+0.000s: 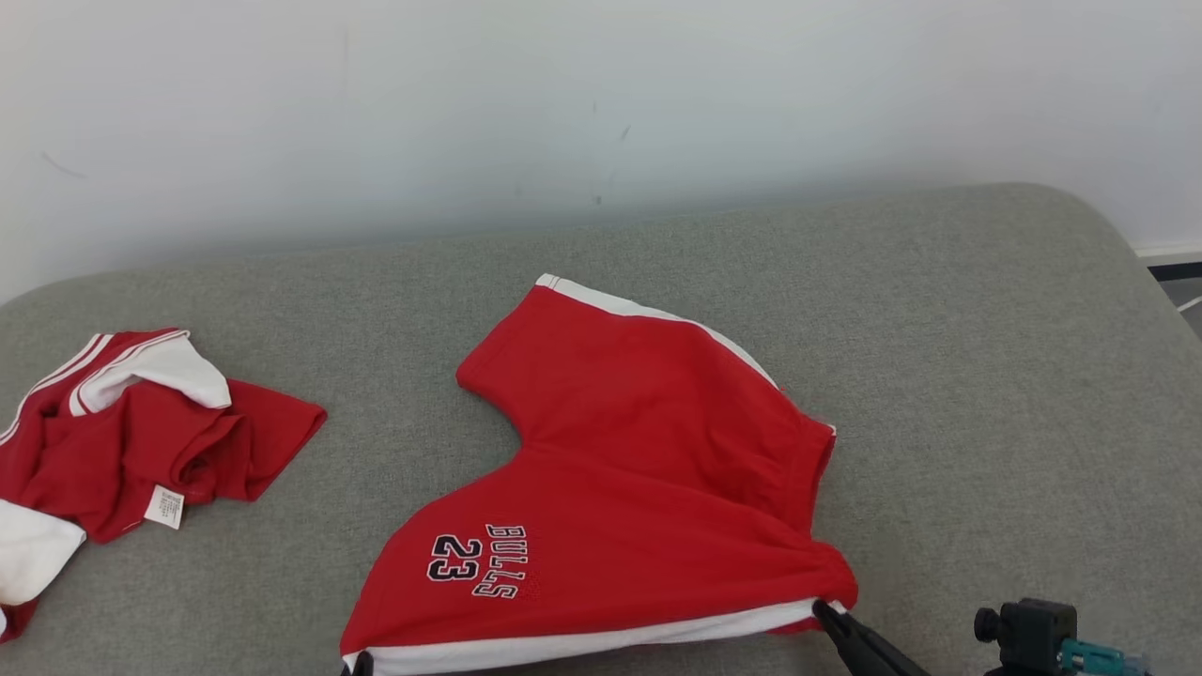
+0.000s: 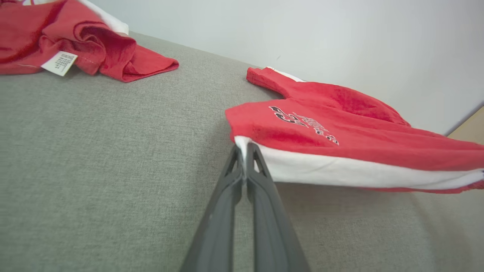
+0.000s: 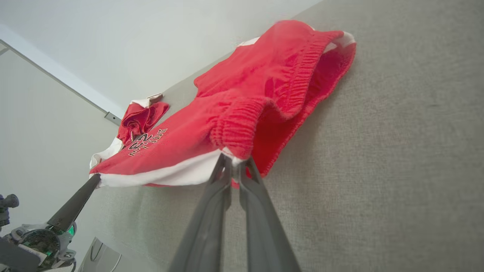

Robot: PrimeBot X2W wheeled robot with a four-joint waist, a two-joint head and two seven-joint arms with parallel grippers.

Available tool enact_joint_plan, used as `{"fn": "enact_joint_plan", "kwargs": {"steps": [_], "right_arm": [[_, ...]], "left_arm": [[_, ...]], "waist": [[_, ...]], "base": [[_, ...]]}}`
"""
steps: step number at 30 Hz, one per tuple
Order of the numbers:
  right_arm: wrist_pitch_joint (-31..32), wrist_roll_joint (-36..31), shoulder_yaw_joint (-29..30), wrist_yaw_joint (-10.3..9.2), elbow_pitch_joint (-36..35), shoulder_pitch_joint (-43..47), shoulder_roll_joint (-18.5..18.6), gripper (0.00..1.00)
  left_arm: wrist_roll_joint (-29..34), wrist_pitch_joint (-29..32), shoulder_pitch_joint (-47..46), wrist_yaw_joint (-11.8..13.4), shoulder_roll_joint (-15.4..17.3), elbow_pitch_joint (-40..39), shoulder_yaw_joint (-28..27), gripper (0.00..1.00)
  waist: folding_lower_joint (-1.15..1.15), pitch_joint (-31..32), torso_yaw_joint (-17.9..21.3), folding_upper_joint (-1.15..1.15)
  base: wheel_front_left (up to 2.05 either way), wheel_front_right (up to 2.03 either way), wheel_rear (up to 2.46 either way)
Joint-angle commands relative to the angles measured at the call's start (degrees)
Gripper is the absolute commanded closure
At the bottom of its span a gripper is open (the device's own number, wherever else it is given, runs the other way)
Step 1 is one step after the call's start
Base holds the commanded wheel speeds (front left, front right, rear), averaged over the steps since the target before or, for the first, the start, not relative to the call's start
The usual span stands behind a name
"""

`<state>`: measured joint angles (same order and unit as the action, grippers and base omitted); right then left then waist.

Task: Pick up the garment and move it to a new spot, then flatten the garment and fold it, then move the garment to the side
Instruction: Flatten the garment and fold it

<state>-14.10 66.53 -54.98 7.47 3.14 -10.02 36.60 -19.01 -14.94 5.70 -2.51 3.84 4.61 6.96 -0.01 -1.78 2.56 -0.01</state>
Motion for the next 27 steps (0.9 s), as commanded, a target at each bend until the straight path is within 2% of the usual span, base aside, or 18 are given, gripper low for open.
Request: {"fn": "enact_joint_plan", "kwargs": {"steps": [1,12,19,27], "right_arm": [[0.3,0.2,0.2,0.05,-0.5,1.2,0.5,1.00],[1.2,-2.1,2.3,0.05,-2.2,-0.4,-2.3,1.00],[0.9,1.7,4.4,0.05,-3.4,-4.5,-3.8,1.00],[1.0,3.0,5.1,0.05,-0.6,-11.2,-6.0,1.00]], "left_arm": [[0.3,-0.2,1.0,-0.2,0.1,-0.4,-0.9,1.00],[3.7,-0.2,-4.2,-2.0,1.1,-0.9,-2.4,1.00],[5.7,1.4,-16.1,-3.8,5.3,1.0,0.1,1.00],[5.8,4.8,-29.9,-4.6,9.8,5.0,2.4,1.00]], "waist": [[0.01,-0.3,0.1,0.01],[0.01,-2.6,1.9,0.01],[0.01,-4.8,3.4,0.01],[0.01,-9.1,6.8,0.01]], "base": [[0.00,0.00,0.00],[0.00,0.00,0.00],[0.00,0.00,0.00],[0.00,0.00,0.00]]}}
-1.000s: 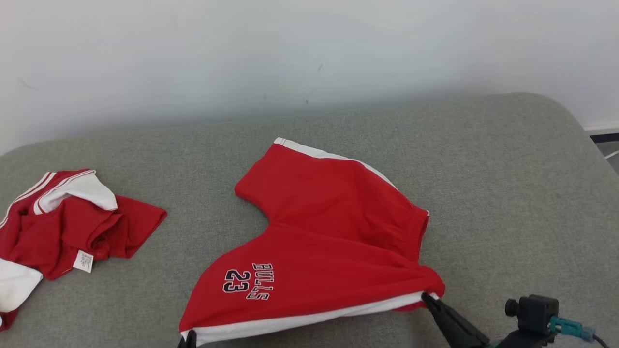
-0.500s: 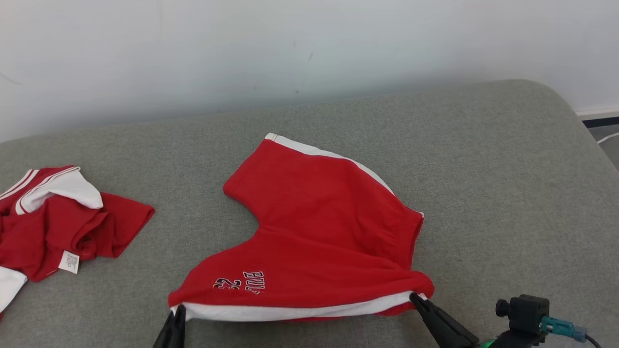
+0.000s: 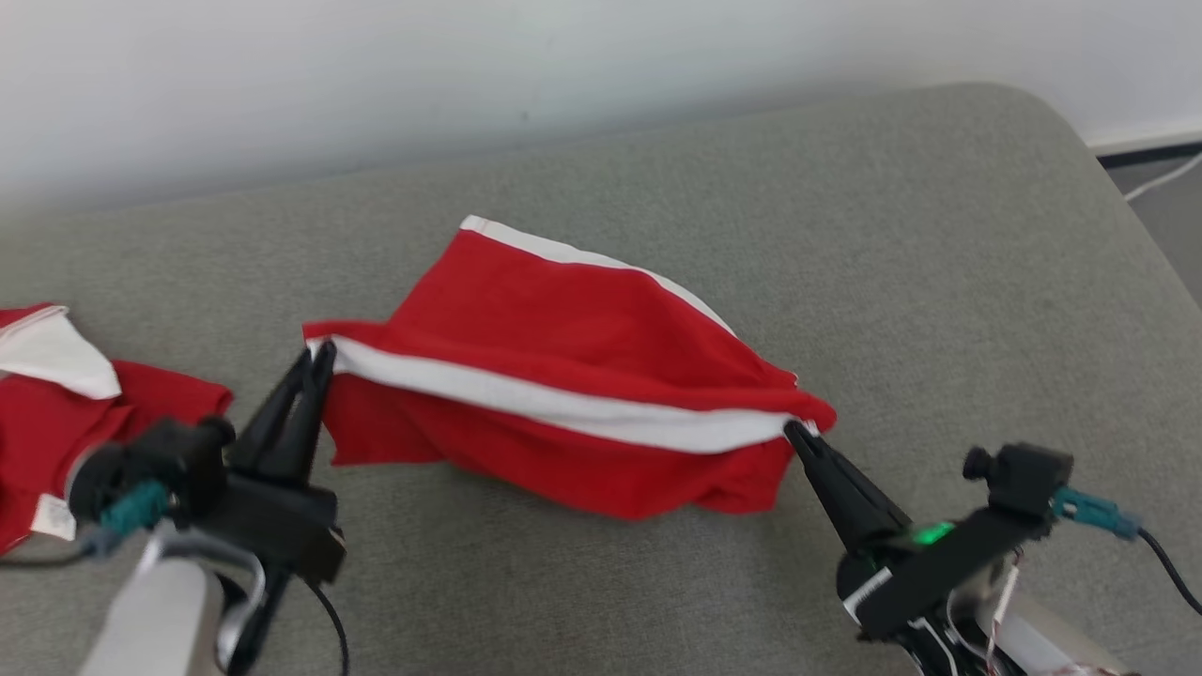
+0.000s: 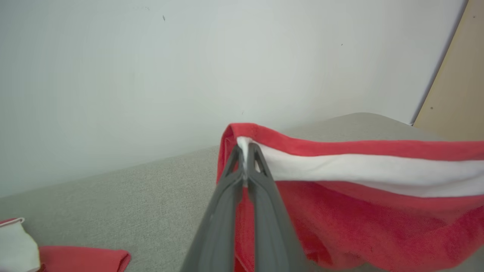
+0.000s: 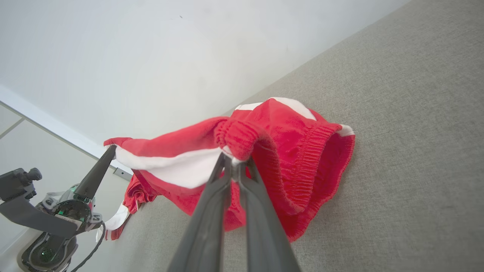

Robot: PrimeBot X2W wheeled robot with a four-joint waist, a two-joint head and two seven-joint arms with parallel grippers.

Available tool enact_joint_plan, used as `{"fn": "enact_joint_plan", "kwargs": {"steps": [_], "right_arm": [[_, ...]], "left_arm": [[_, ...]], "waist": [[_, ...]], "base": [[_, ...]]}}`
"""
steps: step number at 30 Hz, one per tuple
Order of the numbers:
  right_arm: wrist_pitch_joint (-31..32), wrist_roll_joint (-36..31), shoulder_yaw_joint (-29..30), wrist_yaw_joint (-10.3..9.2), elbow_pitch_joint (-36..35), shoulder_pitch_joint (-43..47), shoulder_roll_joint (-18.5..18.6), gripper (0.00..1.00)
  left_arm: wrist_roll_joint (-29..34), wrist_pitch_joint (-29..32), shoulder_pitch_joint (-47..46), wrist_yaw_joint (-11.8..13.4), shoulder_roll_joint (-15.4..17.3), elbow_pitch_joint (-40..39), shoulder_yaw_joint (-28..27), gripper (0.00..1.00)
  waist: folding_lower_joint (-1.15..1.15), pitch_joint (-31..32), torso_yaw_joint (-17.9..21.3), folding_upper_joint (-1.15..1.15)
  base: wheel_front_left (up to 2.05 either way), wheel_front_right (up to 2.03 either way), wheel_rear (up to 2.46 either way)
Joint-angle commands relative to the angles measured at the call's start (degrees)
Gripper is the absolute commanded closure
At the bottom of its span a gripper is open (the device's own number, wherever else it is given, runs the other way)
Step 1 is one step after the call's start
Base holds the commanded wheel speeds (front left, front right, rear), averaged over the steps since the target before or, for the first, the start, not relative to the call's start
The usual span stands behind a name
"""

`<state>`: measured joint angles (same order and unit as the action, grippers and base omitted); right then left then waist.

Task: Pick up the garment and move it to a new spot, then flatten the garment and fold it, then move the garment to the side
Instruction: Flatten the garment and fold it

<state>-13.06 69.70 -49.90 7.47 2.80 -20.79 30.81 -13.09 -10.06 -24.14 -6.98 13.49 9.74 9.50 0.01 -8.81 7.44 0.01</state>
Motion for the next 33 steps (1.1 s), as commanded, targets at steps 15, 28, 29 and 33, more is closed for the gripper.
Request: {"fn": "enact_joint_plan", "kwargs": {"steps": [15,28,29,33], "right_arm": [[-1.1,2.5,-2.0,0.05,10.3,-15.4,-9.8,1.00],[-2.1,3.7,-4.7,0.05,16.2,-21.7,-15.2,1.00],[-2.2,3.8,-4.9,0.05,16.4,-21.9,-15.6,1.00],[-2.3,3.1,-5.4,0.05,18.0,-22.7,-16.4,1.00]], "left_arm": [[-2.6,4.6,-24.7,-0.4,10.3,16.2,8.1,1.00],[-4.0,6.1,-37.9,-0.4,12.9,33.3,18.5,1.00],[-4.2,5.8,-38.6,-0.4,12.9,34.5,19.0,1.00],[-4.8,4.2,-40.7,-0.4,12.5,38.7,20.9,1.00]], "waist": [[-0.01,-11.7,11.0,-0.01],[-0.01,-16.1,15.3,-0.01],[-0.01,-16.3,15.6,-0.01],[-0.01,-16.5,16.0,-0.01]], "base": [[0.00,0.00,0.00],[0.00,0.00,0.00],[0.00,0.00,0.00],[0.00,0.00,0.00]]}}
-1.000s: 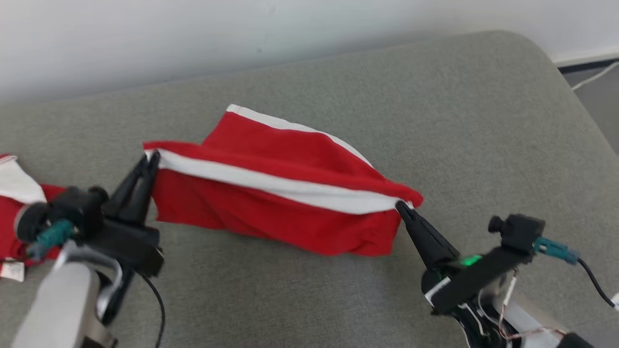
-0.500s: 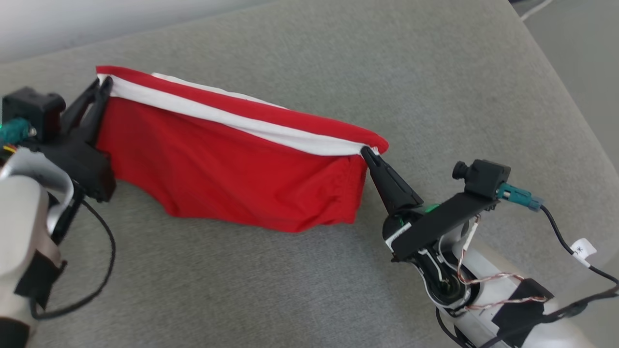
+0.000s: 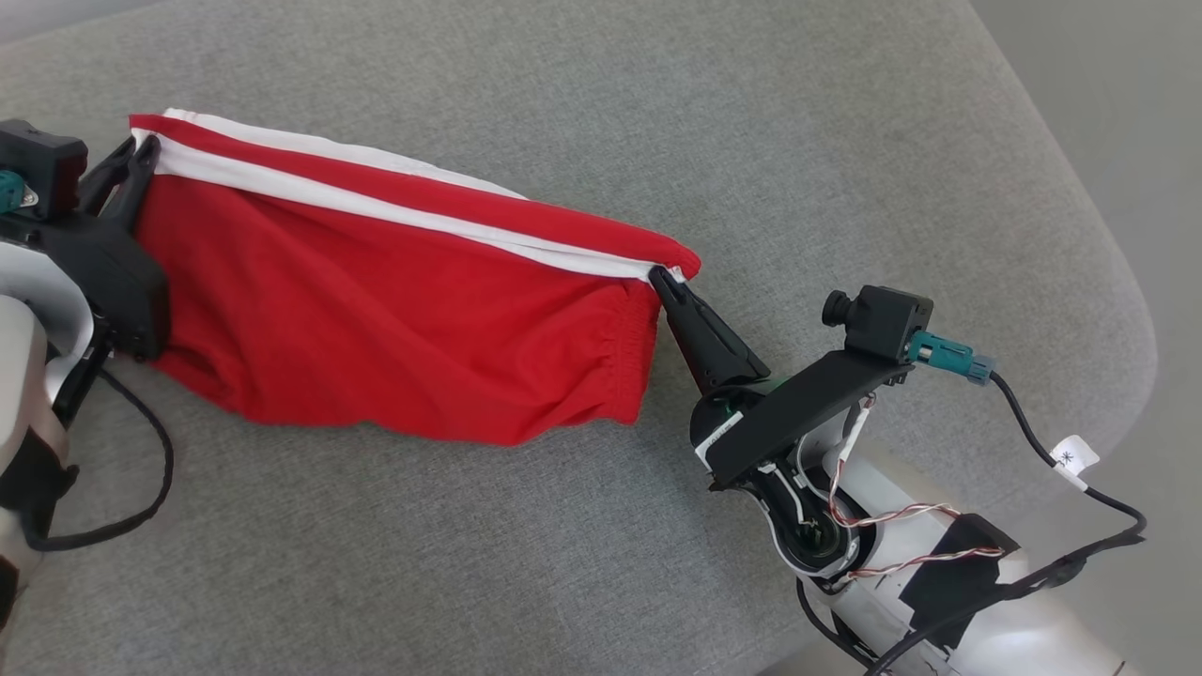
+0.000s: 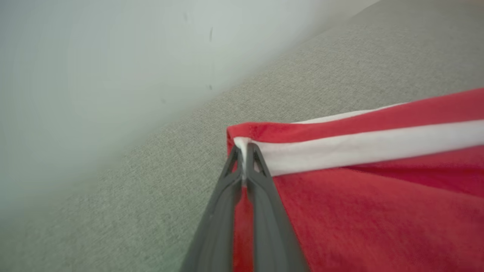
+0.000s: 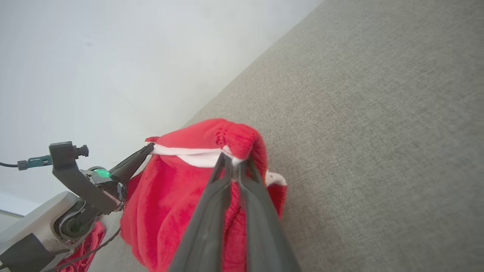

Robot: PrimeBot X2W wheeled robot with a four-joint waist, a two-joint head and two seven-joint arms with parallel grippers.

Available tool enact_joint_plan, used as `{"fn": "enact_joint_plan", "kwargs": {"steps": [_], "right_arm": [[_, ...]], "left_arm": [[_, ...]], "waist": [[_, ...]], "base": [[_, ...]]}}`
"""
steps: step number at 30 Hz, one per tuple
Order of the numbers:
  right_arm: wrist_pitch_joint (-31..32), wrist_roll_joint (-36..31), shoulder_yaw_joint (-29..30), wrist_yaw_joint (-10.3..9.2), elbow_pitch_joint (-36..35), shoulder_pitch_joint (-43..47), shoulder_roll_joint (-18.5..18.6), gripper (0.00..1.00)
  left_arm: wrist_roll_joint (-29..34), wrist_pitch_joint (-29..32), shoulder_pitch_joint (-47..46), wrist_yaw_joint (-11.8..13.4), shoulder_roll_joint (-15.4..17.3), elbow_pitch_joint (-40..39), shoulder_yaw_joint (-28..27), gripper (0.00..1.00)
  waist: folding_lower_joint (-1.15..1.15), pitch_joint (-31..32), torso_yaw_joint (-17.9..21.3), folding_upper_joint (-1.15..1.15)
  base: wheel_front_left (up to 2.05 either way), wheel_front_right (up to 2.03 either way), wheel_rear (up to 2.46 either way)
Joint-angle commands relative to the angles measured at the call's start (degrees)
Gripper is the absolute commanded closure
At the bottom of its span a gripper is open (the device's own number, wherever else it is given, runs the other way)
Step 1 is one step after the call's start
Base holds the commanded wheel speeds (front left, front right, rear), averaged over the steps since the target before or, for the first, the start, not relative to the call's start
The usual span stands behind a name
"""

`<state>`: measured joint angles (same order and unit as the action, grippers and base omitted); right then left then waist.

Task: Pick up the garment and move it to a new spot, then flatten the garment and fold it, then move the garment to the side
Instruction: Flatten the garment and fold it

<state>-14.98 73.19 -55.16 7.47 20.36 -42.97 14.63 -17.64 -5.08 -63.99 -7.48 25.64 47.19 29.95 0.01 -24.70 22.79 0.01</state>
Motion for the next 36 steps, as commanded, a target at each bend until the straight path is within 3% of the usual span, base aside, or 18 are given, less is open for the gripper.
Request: {"fn": "enact_joint_plan", "kwargs": {"steps": [1,2,3,4,5,6,15,19,20,30,36], "right_arm": [[-0.3,-0.5,0.1,0.05,0.6,-0.7,-0.4,1.00],[-0.3,-0.9,0.3,0.05,0.8,-0.9,-0.4,1.00],[-0.3,-1.2,0.7,0.05,1.0,-0.9,-0.5,1.00],[-0.3,-1.4,1.1,0.05,1.2,-0.7,-0.7,0.69],[-0.3,-2.1,1.5,0.05,1.3,-0.5,-0.7,0.10],[-0.3,-2.5,1.9,0.05,1.6,-0.1,-0.7,0.00],[-0.3,-8.2,4.9,0.05,1.0,4.1,2.2,0.00],[-0.3,-12.5,9.7,0.05,-0.8,7.2,4.1,0.00],[-0.3,-15.8,13.1,0.05,-2.0,9.3,4.5,0.00],[-0.3,-34.6,26.7,0.05,-8.8,20.3,2.1,0.00],[-0.3,-38.1,30.0,0.05,-11.4,25.2,-0.3,0.00]], "left_arm": [[-0.4,-1.2,-1.2,0.1,0.2,2.2,0.8,1.00],[-0.6,-1.7,-1.6,0.1,-0.1,2.9,1.2,0.72],[-0.9,-2.4,-1.9,0.1,-0.3,3.8,1.6,0.53],[-1.2,-3.2,-2.1,0.1,-0.5,4.4,1.8,0.11],[-1.3,-3.8,-2.1,0.1,-0.8,5.1,2.2,0.00],[-1.6,-4.4,-2.1,0.1,-1.1,5.7,2.8,0.00],[-5.0,-8.5,0.2,0.1,-2.6,6.9,5.1,0.00],[-6.7,-9.6,1.9,0.1,-2.5,5.9,4.8,0.00],[-6.9,-9.8,3.0,0.1,-2.1,5.1,4.3,0.00],[-8.0,-10.2,12.6,3.1,-1.5,-4.8,-0.4,0.00],[-8.4,-10.1,18.5,3.9,-1.8,-7.5,-2.1,0.00]], "waist": [[-0.01,-0.6,0.7,-0.01],[-0.01,-0.6,0.7,-0.01],[-0.01,-0.4,0.7,-0.01],[-0.01,-0.3,0.6,-0.01],[-0.01,-0.1,0.4,-0.01],[-0.01,0.2,0.2,-0.01],[-0.01,4.1,-2.0,-0.01],[-0.01,6.2,-3.0,-0.01],[-0.01,7.2,-3.3,-0.01],[-0.01,11.1,-4.2,-0.01],[-0.01,11.9,-3.8,-0.01]], "base": [[0.00,0.00,0.00],[0.00,0.00,0.00],[0.00,0.00,0.00],[0.00,0.00,0.00],[0.00,0.00,0.00],[0.00,0.00,0.00],[0.00,0.00,0.00],[0.00,0.00,0.00],[0.00,0.00,0.00],[0.00,0.00,0.00],[0.00,0.00,0.00]]}}
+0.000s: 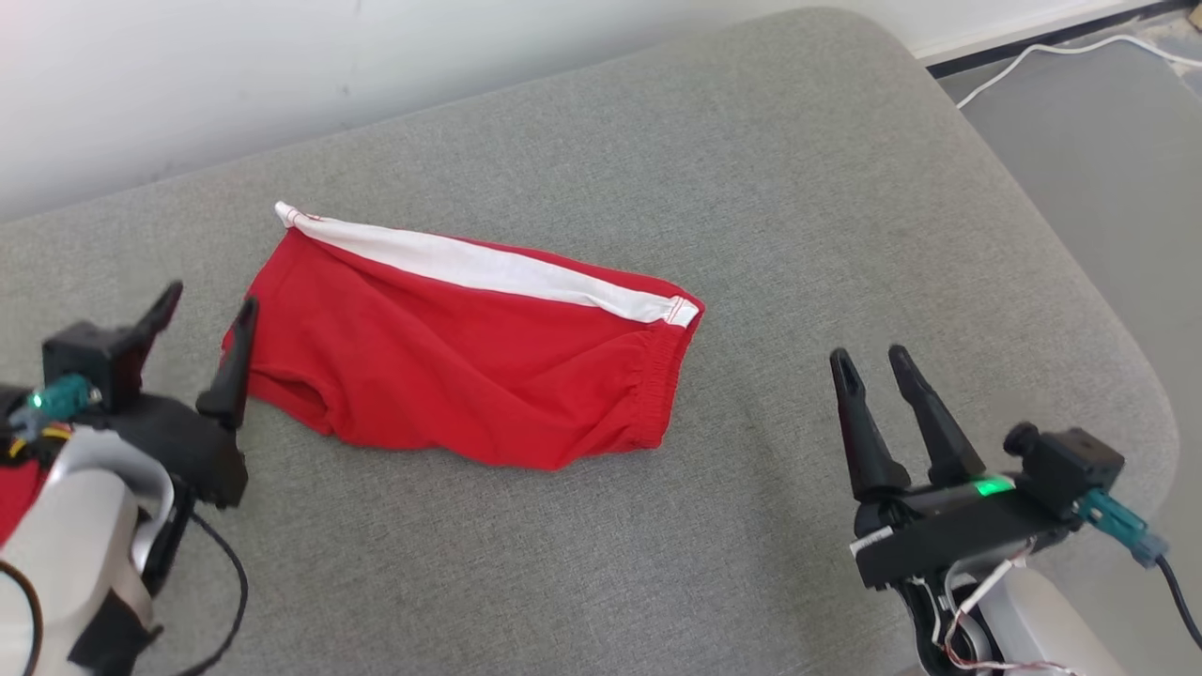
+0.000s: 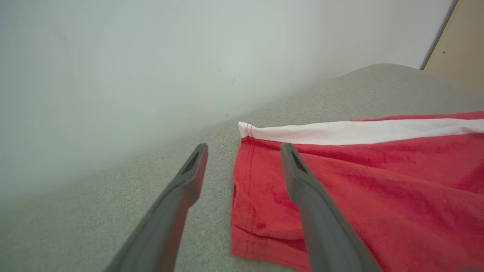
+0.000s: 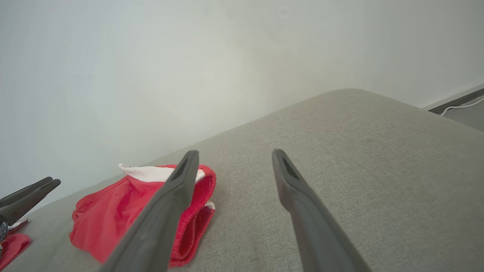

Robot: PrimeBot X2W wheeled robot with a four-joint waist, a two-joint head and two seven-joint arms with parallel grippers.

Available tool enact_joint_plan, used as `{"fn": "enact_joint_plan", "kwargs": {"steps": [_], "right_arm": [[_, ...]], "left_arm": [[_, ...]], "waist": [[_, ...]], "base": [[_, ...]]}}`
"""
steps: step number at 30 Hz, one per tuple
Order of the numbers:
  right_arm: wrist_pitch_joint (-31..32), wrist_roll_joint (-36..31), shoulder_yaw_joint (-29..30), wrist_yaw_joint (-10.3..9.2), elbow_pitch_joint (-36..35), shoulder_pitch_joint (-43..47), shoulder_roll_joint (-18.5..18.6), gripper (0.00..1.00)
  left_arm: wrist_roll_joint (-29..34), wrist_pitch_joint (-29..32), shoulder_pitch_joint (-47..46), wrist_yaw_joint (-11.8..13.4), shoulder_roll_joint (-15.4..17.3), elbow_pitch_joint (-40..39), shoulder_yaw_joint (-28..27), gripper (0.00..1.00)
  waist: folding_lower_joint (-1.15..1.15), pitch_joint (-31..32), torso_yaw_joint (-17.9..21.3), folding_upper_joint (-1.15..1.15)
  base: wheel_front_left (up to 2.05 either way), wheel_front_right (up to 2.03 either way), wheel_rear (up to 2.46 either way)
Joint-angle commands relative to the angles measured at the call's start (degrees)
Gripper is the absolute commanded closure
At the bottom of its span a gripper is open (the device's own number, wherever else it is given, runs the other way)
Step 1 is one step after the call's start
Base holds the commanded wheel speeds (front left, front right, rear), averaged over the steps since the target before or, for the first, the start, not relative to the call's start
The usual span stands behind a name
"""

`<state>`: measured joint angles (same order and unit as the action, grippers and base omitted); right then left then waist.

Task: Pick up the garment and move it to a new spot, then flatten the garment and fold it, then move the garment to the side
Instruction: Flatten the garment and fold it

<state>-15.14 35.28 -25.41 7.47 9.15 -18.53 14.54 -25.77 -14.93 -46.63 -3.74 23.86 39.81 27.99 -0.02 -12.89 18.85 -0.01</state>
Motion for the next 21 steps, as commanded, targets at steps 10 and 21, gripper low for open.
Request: {"fn": "enact_joint_plan", "kwargs": {"steps": [10,21], "right_arm": [[-0.1,-1.0,2.0,0.05,-1.4,2.9,-0.8,0.00],[-0.1,-0.8,2.3,0.05,-0.9,2.9,-0.5,0.00]], "left_arm": [[-1.2,-0.2,2.2,0.2,-3.0,2.1,-1.0,0.00],[0.6,-0.2,-0.1,2.2,-4.5,8.2,-2.6,0.00]], "waist": [[0.02,-1.8,0.5,0.01],[0.02,-3.2,1.8,0.01]], "base": [[0.00,0.00,0.00],[0.00,0.00,0.00]]}}
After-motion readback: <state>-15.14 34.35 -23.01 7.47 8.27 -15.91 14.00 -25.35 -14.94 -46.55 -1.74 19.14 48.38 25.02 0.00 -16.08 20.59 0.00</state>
